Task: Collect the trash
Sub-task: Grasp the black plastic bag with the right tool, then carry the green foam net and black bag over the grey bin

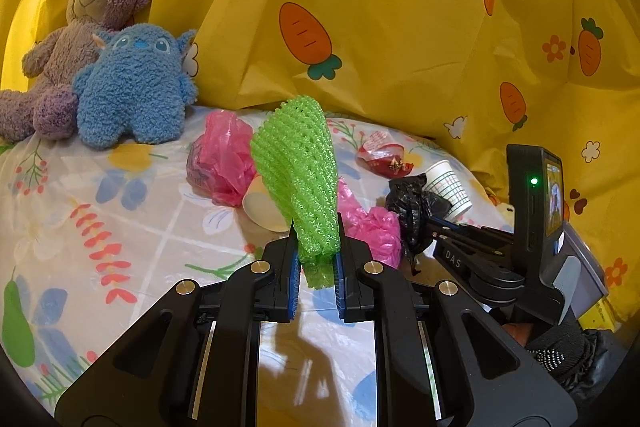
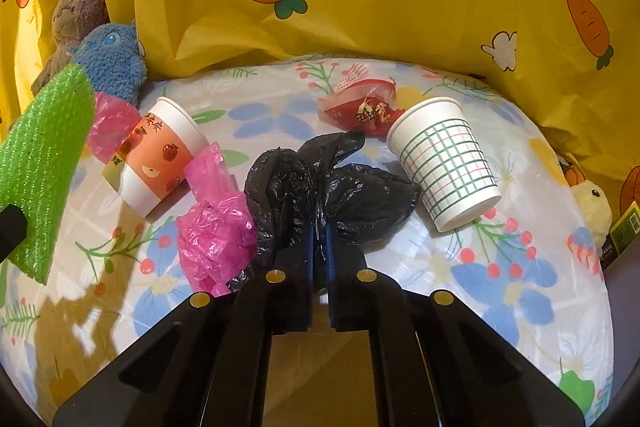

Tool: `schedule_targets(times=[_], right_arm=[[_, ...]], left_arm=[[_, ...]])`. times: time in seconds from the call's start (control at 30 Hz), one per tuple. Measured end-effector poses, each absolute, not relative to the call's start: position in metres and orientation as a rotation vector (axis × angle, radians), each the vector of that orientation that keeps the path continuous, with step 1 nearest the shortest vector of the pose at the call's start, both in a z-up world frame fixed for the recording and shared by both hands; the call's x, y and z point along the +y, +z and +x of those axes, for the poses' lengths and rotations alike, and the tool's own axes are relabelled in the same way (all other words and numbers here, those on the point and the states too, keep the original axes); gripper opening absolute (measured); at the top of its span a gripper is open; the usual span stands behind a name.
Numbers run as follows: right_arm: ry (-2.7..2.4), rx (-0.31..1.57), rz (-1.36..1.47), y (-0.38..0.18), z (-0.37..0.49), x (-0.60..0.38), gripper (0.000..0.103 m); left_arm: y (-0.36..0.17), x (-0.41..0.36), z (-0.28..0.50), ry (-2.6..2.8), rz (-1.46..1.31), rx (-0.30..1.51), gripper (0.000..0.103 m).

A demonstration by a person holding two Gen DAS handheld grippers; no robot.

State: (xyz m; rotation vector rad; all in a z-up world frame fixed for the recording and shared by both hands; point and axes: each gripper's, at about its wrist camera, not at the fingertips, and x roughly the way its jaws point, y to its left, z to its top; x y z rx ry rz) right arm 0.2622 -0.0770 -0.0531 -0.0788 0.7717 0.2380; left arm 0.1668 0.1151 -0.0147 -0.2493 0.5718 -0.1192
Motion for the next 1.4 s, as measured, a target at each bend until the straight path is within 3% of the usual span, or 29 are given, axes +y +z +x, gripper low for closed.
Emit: schedule_targets(times=[0.3,0.6,0.97,1.4], right_arm=[[0.289,0.602,-0.052,-0.004,0.2,-0.105,0.005],[0.294,0.56,-0.072,0.012,0.147,-0.143,0.005],[0.151,0.509,-0.056,0.032,0.11,-0.213,0.005],[-0.16,0.466,-0.009,0.051,0.101,-0.322,0.005]], left_arm=[[-0.005,0.11,0.154,-0.149,-0.244,0.548,0.013],[0.022,0.079,0.122,-0.205,-0.187,0.496,0.013],[0.058,-0.02,0.101,-0.43,-0.097,0.457,0.013],[0.065,-0.153,0.127,-0.726,-0.044,0.486,0.013]])
